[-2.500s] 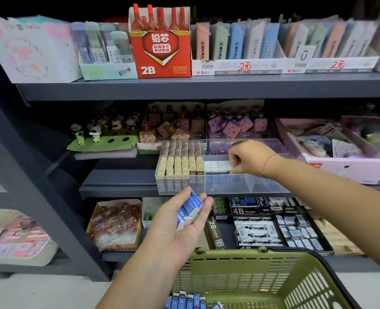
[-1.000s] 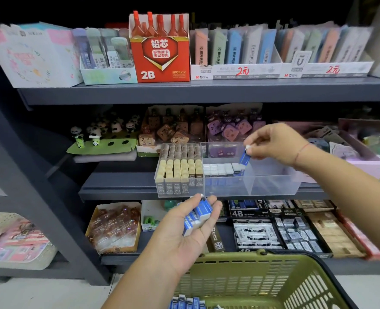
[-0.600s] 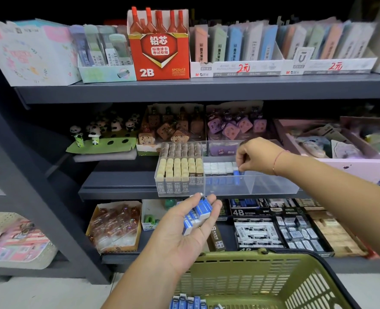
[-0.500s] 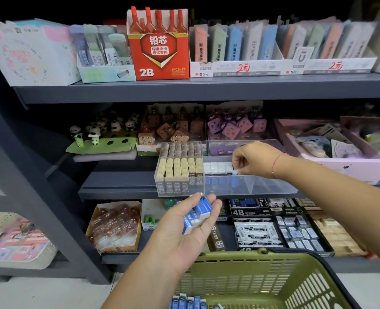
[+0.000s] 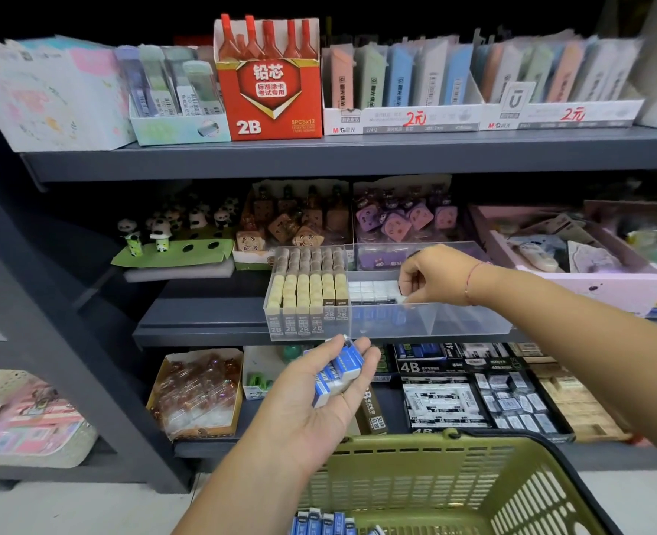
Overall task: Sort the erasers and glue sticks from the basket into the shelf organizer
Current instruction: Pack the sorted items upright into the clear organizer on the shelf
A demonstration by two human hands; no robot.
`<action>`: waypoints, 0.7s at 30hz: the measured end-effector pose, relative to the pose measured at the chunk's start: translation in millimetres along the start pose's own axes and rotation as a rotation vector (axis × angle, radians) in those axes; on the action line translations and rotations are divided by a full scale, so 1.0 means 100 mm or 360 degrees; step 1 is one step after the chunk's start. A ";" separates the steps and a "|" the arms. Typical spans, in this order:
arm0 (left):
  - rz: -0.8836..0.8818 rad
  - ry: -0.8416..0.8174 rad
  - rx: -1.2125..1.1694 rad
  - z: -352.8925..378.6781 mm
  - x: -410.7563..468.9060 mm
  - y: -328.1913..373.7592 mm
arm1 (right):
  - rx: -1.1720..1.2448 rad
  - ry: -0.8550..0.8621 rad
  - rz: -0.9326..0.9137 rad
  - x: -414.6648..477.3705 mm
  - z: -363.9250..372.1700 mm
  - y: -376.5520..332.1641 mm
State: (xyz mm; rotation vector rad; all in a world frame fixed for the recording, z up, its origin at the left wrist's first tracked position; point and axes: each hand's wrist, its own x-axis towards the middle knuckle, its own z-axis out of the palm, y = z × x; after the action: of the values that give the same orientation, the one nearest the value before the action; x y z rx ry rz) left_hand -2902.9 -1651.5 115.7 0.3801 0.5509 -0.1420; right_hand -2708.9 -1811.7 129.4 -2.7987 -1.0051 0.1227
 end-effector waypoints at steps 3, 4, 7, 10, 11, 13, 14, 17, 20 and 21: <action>0.0005 0.0008 0.0005 0.00 0.00 0.00 | -0.0018 -0.0037 -0.0022 0.02 -0.03 -0.03; 0.0005 0.0010 0.0007 0.00 0.00 0.00 | -0.0031 -0.0044 -0.0032 0.03 -0.02 -0.04; 0.0001 0.0007 0.0003 0.01 -0.01 -0.01 | -0.0036 -0.0023 -0.0044 0.04 0.01 -0.04; 0.0005 0.0007 0.0006 0.01 -0.02 0.00 | 0.0035 0.0002 -0.0040 0.03 0.03 -0.01; 0.0007 0.0008 0.0011 0.01 -0.02 0.00 | 0.0036 0.0000 -0.0036 0.03 0.03 0.00; 0.0008 0.0010 0.0013 0.01 -0.03 0.00 | 0.0024 -0.0001 -0.0036 0.03 0.03 0.00; 0.0008 0.0010 0.0010 0.00 -0.03 0.00 | 0.0021 0.0006 -0.0041 0.03 0.03 0.00; 0.0010 0.0004 0.0007 0.00 -0.03 0.01 | 0.0012 0.0023 -0.0056 0.02 0.02 0.00; 0.0009 0.0008 0.0010 0.01 -0.04 0.01 | -0.0005 0.0012 -0.0062 0.02 0.02 -0.01; 0.0009 0.0012 0.0006 0.01 -0.04 0.01 | -0.0010 0.0010 -0.0062 0.02 0.02 -0.01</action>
State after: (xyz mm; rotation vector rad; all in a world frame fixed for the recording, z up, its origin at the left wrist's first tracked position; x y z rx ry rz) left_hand -2905.4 -1651.1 119.0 0.3857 0.5570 -0.1363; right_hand -2708.2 -1809.0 128.1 -2.7814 -1.0592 0.1061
